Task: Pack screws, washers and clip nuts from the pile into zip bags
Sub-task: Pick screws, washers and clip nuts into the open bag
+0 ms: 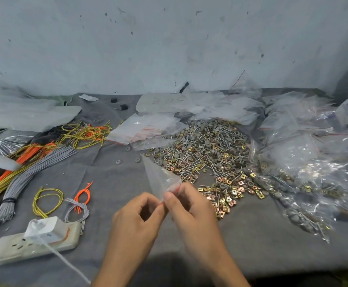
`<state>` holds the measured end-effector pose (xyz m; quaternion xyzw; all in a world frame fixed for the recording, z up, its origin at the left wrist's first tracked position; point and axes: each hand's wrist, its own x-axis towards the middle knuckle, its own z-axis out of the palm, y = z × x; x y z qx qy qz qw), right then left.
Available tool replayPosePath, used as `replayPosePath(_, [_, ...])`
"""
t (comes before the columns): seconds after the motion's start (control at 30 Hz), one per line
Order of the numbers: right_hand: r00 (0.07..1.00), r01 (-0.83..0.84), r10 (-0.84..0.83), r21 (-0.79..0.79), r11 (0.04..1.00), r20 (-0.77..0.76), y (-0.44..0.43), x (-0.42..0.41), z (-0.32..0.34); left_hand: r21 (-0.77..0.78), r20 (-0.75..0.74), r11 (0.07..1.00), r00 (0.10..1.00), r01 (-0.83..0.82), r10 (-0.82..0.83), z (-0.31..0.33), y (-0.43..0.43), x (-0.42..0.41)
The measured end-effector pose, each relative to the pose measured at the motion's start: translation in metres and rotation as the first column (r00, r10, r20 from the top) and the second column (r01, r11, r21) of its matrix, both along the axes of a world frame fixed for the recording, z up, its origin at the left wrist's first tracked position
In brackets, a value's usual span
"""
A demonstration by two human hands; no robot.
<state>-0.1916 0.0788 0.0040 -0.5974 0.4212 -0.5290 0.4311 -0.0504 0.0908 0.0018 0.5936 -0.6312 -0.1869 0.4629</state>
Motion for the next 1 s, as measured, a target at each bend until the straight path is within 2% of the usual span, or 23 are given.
replayPosePath(0.07, [0.999, -0.035, 0.035, 0.017, 0.999, -0.030, 0.000, -0.001, -0.001, 0.002, 0.021, 1.000, 1.000, -0.021, 0.021, 0.001, 0.001, 0.002])
replayPosePath(0.2, [1.000, -0.029, 0.029, 0.065, 0.997, -0.010, -0.004, -0.004, -0.004, 0.055, -0.198, 0.998, 0.980, 0.001, 0.010, 0.007, 0.002, 0.004])
replayPosePath(0.27, [1.000, -0.019, 0.020, 0.108, 0.994, -0.005, -0.006, -0.005, -0.006, 0.062, -0.222, 0.998, 0.974, -0.029, 0.042, 0.010, 0.002, 0.009])
replayPosePath(0.33, [1.000, -0.013, 0.012, 0.142, 0.990, 0.009, -0.006, -0.002, -0.007, 0.054, -0.145, 0.997, 0.987, -0.056, 0.063, 0.013, 0.003, 0.010])
replayPosePath(0.47, [0.998, -0.043, 0.034, 0.145, 0.988, 0.062, -0.005, 0.012, -0.009, 0.044, 0.186, 0.998, 0.982, -0.041, 0.032, 0.013, 0.009, 0.003])
replayPosePath(0.57, [0.986, -0.102, 0.077, 0.168, 0.980, 0.148, -0.004, 0.013, -0.013, 0.024, 0.202, 0.990, 0.970, -0.142, 0.134, 0.015, 0.009, 0.009])
replayPosePath(0.63, [0.992, -0.045, 0.022, 0.191, 0.981, 0.121, -0.005, 0.013, -0.017, -0.008, 0.207, 0.983, 0.961, -0.184, 0.182, 0.015, 0.008, 0.013])
replayPosePath(0.73, [0.998, 0.059, -0.059, 0.174, 0.983, -0.002, -0.008, 0.020, -0.021, -0.051, 0.339, 0.994, 0.935, -0.094, 0.106, 0.019, 0.012, 0.004])
replayPosePath(0.8, [0.998, 0.069, -0.067, 0.169, 0.983, -0.018, -0.010, 0.025, -0.022, -0.035, 0.406, 0.999, 0.913, -0.021, 0.034, 0.021, 0.014, -0.001])
replayPosePath(0.93, [0.999, 0.016, -0.009, 0.224, 0.974, -0.033, -0.011, 0.025, -0.024, -0.082, 0.413, 0.996, 0.910, 0.044, -0.006, 0.013, 0.007, 0.006])
replayPosePath(1.0, [0.996, -0.047, 0.064, 0.240, 0.970, -0.063, -0.010, 0.023, -0.026, -0.133, 0.418, 0.991, 0.906, -0.004, 0.060, 0.008, -0.002, 0.014])
